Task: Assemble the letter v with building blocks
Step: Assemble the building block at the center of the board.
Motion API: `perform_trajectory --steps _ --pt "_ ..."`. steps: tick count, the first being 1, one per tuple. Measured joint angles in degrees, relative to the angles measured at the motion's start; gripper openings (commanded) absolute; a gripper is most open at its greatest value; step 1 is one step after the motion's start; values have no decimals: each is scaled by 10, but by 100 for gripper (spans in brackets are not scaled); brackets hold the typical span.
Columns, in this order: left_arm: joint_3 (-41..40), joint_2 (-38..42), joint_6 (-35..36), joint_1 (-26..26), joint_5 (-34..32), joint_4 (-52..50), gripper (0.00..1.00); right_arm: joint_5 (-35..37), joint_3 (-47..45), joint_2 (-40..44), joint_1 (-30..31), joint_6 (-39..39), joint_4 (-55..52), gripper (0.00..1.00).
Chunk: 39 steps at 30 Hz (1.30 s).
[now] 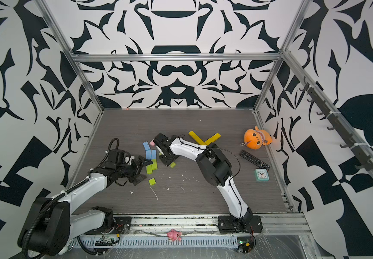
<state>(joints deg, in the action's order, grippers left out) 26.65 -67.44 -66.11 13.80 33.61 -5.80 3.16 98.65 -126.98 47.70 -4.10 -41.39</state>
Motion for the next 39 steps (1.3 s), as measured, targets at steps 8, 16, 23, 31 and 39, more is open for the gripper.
perform_trajectory --steps 8,16,23,31,39 --pt "0 0 0 0 0 0 99 0 7 -4 -1 0 -4 50" --pt "0 0 1 0 0 0 99 -2 12 -7 -2 1 -7 50" --pt "0 0 1 0 0 0 99 -2 19 -11 -3 3 -8 50" --pt "0 0 1 0 0 0 100 -3 28 -16 -4 6 -10 50" --pt "0 0 1 0 0 0 99 -2 35 -20 -4 9 -13 51"
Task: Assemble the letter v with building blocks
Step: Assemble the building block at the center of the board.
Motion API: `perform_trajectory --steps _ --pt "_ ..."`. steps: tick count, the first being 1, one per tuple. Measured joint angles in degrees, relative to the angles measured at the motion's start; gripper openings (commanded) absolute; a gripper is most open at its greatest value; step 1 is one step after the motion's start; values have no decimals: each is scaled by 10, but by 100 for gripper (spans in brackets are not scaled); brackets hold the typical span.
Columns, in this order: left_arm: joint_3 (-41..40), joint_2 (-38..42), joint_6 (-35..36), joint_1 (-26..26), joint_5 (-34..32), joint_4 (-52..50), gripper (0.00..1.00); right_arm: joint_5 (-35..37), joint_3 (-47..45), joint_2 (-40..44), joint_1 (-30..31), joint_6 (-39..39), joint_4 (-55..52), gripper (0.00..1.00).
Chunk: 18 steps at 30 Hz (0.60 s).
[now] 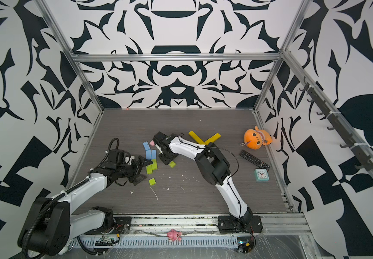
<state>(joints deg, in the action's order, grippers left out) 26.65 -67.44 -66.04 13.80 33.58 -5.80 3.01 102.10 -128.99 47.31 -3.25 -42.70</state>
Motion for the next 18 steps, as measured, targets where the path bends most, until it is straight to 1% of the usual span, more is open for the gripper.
perform_trajectory --steps 18 --pt "0 4 0 0 0 0 99 5 30 -18 0 5 -10 51"
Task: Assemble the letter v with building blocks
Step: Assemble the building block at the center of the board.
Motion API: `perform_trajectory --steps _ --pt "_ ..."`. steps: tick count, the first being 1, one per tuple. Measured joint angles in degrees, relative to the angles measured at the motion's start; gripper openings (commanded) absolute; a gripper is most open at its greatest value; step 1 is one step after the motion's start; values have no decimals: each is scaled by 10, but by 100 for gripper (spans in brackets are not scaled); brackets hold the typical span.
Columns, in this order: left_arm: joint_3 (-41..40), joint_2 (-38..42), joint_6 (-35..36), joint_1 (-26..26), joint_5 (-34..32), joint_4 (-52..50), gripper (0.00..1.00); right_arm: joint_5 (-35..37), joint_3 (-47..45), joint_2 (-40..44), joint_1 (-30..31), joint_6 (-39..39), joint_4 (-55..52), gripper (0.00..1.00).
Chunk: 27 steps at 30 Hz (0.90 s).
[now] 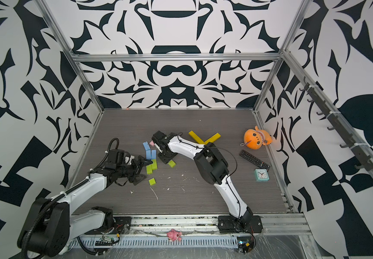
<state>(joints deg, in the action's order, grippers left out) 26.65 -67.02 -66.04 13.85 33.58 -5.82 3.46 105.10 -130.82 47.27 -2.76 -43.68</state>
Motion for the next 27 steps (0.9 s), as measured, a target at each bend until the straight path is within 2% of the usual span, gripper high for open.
perform_trajectory --steps 11,22,24,27 --pt "0 0 0 0 0 0 99 0 10 -5 0 5 -3 52" --pt "21 4 32 0 -12 -61 99 -10 11 4 0 20 -14 64" --pt "38 7 42 0 -16 -75 99 -17 11 18 0 21 -18 69" --pt "62 7 56 0 -21 -94 99 -23 11 57 -4 19 -20 99"
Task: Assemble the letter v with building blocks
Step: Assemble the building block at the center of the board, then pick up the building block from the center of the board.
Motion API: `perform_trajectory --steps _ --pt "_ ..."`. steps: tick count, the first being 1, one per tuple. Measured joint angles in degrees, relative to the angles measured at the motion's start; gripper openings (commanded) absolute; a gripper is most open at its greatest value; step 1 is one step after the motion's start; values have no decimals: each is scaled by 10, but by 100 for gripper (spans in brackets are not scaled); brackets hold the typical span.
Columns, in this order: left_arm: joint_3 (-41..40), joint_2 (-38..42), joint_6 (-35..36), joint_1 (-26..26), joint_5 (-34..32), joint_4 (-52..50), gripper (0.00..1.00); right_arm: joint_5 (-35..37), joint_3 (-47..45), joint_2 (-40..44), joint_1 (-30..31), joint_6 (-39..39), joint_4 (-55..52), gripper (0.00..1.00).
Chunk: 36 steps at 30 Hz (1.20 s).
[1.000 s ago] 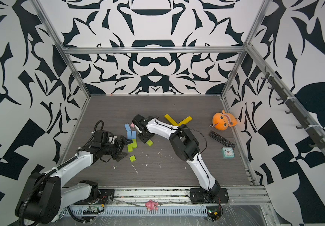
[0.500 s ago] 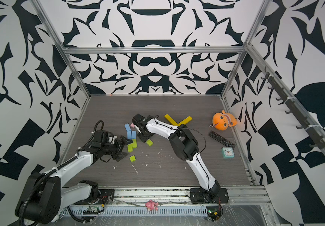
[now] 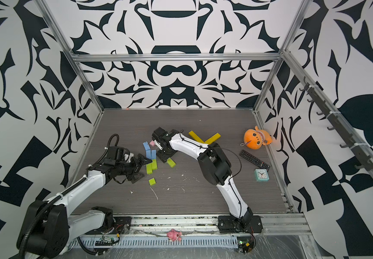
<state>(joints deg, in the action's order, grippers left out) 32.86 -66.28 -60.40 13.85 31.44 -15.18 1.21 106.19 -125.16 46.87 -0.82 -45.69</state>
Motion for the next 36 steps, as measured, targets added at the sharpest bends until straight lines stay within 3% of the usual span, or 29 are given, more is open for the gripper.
perform_trajectory --steps 4,8,15,20,28,36 --pt "35 -9 22 0 -6 -22 99 1 1 71 -14 -14 -2 99" --pt "76 -40 58 8 -19 -54 98 19 -5 133 -68 -40 -10 99" --pt "156 -141 151 55 -78 -144 87 36 -154 221 -162 -80 -7 99" --pt "198 -190 214 104 -135 -215 80 28 -243 259 -156 -93 -4 99" --pt "202 -221 244 202 -186 -268 76 20 -308 295 -155 -103 13 99" --pt "200 -244 252 219 -244 -278 75 10 -319 314 -157 -114 27 99"
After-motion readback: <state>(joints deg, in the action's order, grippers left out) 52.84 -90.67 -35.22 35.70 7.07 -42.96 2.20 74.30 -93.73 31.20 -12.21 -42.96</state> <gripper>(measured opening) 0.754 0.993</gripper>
